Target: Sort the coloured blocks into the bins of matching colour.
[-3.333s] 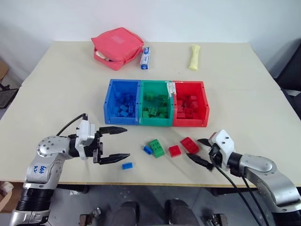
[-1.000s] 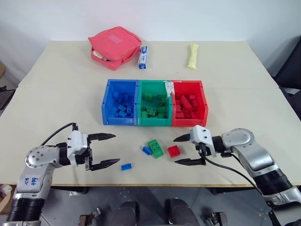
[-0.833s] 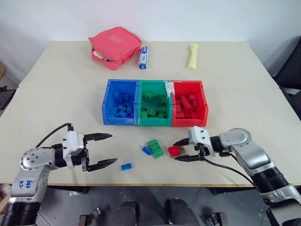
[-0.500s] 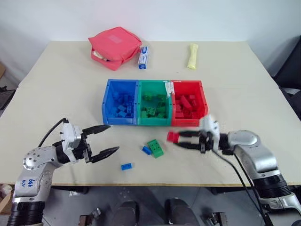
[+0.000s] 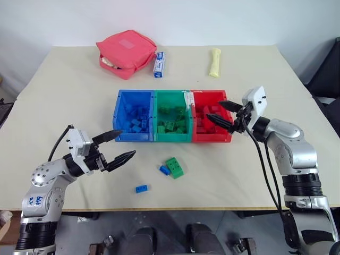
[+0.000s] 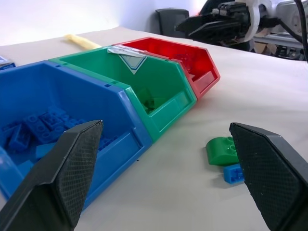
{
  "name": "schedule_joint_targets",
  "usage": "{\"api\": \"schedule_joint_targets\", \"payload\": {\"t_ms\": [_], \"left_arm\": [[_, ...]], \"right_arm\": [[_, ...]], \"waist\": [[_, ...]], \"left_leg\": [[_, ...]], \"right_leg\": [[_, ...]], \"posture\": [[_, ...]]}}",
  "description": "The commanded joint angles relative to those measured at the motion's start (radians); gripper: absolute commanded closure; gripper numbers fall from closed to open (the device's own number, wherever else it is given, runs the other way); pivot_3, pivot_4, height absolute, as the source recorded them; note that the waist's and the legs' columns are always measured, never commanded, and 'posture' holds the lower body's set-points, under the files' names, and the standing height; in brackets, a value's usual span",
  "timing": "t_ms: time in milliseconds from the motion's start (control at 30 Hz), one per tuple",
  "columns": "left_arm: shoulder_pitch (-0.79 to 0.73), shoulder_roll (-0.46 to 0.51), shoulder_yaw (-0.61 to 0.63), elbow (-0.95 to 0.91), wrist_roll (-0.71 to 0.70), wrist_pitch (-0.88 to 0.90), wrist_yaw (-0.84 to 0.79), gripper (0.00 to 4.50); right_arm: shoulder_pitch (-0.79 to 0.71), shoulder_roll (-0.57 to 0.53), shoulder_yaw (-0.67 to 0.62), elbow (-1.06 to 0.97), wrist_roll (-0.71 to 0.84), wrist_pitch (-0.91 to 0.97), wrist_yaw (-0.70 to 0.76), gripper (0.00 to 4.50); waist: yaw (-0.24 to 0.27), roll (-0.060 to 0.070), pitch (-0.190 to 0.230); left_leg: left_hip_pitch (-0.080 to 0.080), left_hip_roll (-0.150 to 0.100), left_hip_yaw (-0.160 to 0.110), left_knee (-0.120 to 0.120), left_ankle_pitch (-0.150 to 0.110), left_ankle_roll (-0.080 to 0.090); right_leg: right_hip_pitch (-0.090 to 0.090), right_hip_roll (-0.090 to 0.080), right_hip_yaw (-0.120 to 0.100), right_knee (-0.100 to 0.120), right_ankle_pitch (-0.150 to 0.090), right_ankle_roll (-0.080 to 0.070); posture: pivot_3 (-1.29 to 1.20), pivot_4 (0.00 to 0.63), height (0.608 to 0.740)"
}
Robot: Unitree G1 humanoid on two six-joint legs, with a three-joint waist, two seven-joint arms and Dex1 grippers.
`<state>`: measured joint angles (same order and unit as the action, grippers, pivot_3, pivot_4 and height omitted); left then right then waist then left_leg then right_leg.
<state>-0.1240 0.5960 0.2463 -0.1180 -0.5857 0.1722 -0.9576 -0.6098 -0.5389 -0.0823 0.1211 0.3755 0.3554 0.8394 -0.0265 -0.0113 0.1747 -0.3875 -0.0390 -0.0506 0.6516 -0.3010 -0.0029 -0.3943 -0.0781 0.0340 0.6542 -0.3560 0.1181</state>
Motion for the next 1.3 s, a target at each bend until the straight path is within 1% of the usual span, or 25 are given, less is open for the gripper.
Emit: {"api": "schedule_joint_targets", "payload": {"t_ms": [33,100,200,267,333,400,500,567,633,833,967,1067,1133,1200,1300], "left_arm": [[-0.007,0.009,0.003,-0.013,0.008,-0.023,-0.018,0.0],[-0.01,0.022,-0.017,-0.004,0.028,-0.046,-0.054,0.0],[-0.011,0.056,-0.059,0.014,0.065,-0.089,-0.136,0.0],[-0.01,0.079,-0.083,0.036,0.09,-0.132,-0.197,0.0],[-0.016,0.109,-0.105,0.057,0.103,-0.151,-0.26,0.0],[-0.036,0.122,-0.12,0.079,0.114,-0.185,-0.301,0.0],[-0.073,0.134,-0.134,0.125,0.127,-0.211,-0.343,0.0],[-0.086,0.139,-0.136,0.155,0.134,-0.223,-0.359,0.0],[-0.092,0.145,-0.135,0.177,0.137,-0.229,-0.37,0.0],[-0.071,0.165,-0.103,0.168,0.119,-0.213,-0.371,0.0],[-0.031,0.178,-0.07,0.148,0.106,-0.195,-0.351,0.0],[0.014,0.185,-0.046,0.11,0.096,-0.177,-0.338,0.0],[0.041,0.19,-0.032,0.085,0.09,-0.169,-0.334,0.0],[0.06,0.19,-0.017,0.067,0.084,-0.155,-0.323,0.0],[0.085,0.189,-0.002,0.038,0.077,-0.136,-0.309,0.0]], "right_arm": [[0.033,-0.038,-0.04,-0.06,0.026,-0.022,0.036,0.05],[0.098,-0.063,-0.066,-0.132,0.061,-0.008,0.063,0.05],[0.263,-0.12,-0.129,-0.276,0.121,0.013,0.113,0.05],[0.366,-0.162,-0.164,-0.329,0.118,-0.005,0.137,0.05],[0.485,-0.231,-0.198,-0.366,0.094,0.003,0.164,0.05],[0.591,-0.287,-0.225,-0.382,0.067,-0.05,0.217,0.05],[0.68,-0.315,-0.232,-0.415,0.081,-0.053,0.249,0.05],[0.674,-0.303,-0.188,-0.451,0.089,-0.026,0.23,0.05],[0.649,-0.284,-0.113,-0.501,0.085,0.024,0.2,0.05],[0.534,-0.205,0.138,-0.647,0.042,0.295,0.018,0.05],[0.447,-0.086,0.304,-0.617,-0.023,0.346,-0.075,0.05],[0.376,0.007,0.362,-0.555,-0.087,0.375,-0.174,0.05],[0.34,0.065,0.37,-0.523,-0.111,0.414,-0.242,0.05],[0.323,0.108,0.387,-0.51,-0.114,0.444,-0.271,0.05],[0.317,0.139,0.425,-0.504,-0.129,0.464,-0.287,0.05]], "waist": [[0.003,0.0,0.0],[0.007,0.0,0.0],[0.015,0.0,0.0],[0.023,0.0,0.0],[0.025,0.0,0.0],[0.025,0.0,0.0],[0.024,0.0,0.0],[0.015,0.0,0.0],[0.006,0.0,0.0],[0.001,0.0,0.0],[0.001,0.0,0.0],[0.0,0.0,0.0],[-0.001,0.0,0.0],[0.0,0.0,0.0],[0.0,0.0,0.0]], "left_leg": [[0.0,0.0,0.0,0.0,0.0,0.0],[0.0,0.0,-0.001,0.0,0.0,0.0],[0.0,0.0,-0.001,-0.001,0.0,0.0],[-0.001,0.0,-0.001,-0.002,0.0,0.001],[-0.001,0.0,0.0,-0.001,-0.001,0.001],[0.0,0.0,0.0,-0.001,-0.001,0.002],[0.001,0.0,0.0,-0.001,-0.002,0.005],[0.002,0.0,0.001,-0.001,-0.002,0.005],[0.002,0.001,0.001,-0.002,-0.002,0.005],[0.001,0.001,0.0,-0.002,0.0,0.0],[0.0,0.001,-0.001,-0.002,0.0,0.001],[0.0,0.001,-0.001,-0.002,0.0,0.001],[0.0,0.001,-0.001,-0.002,0.0,0.0],[0.0,0.001,-0.001,-0.002,0.0,0.0],[0.0,0.001,-0.001,-0.002,0.0,0.0]], "right_leg": [[0.0,0.0,0.0,0.0,0.0,0.0],[0.0,0.0,0.0,0.0,0.0,0.0],[0.0,0.0,0.0,-0.001,0.0,0.0],[0.001,0.0,0.0,-0.002,0.0,0.0],[0.001,0.0,0.0,-0.003,0.0,0.0],[0.002,0.0,0.0,-0.003,0.0,0.0],[0.003,0.0,0.0,-0.004,0.0,0.0],[0.003,0.0,0.0,-0.003,0.001,-0.001],[0.003,0.0,0.0,-0.002,0.001,-0.002],[0.001,0.0,0.0,-0.001,0.001,-0.002],[0.0,0.0,0.0,-0.003,0.001,-0.002],[0.0,0.0,0.0,-0.002,0.001,-0.002],[0.0,0.0,0.0,-0.002,0.001,-0.002],[0.0,0.0,0.0,-0.002,0.001,-0.002],[0.0,0.0,-0.001,-0.001,0.001,-0.002]], "posture": [[0.0,0.15,0.74],[0.0,0.15,0.74],[0.0,0.15,0.74],[0.0,0.15,0.74],[0.0,0.15,0.74],[0.0,0.15,0.74],[0.0,0.15,0.74],[0.0,0.15,0.74],[0.0,0.15,0.74],[0.0,0.15,0.74],[0.0,0.15,0.74],[0.0,0.15,0.74],[0.0,0.15,0.74],[0.0,0.15,0.74],[0.0,0.15,0.74]]}}
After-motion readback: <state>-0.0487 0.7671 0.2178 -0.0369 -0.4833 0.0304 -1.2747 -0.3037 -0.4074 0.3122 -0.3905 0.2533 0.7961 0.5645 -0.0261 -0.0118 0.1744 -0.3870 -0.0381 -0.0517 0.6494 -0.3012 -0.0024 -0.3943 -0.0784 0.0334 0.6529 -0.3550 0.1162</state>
